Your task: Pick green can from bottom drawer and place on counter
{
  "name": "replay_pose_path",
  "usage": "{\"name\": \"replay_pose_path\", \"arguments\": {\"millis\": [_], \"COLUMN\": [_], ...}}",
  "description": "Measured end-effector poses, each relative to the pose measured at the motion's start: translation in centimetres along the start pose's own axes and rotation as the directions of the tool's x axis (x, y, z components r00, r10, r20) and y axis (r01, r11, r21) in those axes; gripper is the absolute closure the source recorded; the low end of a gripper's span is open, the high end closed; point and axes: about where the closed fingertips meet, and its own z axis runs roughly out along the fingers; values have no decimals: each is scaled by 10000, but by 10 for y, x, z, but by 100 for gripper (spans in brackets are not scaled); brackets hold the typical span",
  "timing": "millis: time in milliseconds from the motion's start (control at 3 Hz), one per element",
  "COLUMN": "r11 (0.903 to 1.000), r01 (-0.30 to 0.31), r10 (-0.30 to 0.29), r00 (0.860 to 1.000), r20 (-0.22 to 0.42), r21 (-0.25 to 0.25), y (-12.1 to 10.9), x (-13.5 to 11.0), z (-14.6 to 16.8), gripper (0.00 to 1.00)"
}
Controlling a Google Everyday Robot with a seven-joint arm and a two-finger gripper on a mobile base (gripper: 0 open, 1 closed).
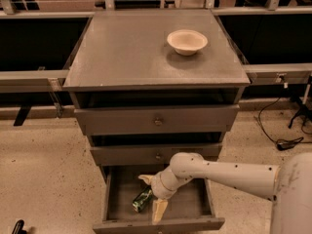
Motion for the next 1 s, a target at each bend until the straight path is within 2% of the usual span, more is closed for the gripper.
{"name": "replay_pose_path", "arguments": {"millis": [333,667,1000], "r11": [9967,9719,9616], "r01": [704,1857,2173], "r10": [-712,-1996,-2337], "r00": [9973,9759,9686], "r20": [-177,-881,-848], "r21": [-394,-1445,-1678], "y": [-4,-3,-6], "x": [14,11,0], "z": [6,13,23], "gripper": [0,0,0]}}
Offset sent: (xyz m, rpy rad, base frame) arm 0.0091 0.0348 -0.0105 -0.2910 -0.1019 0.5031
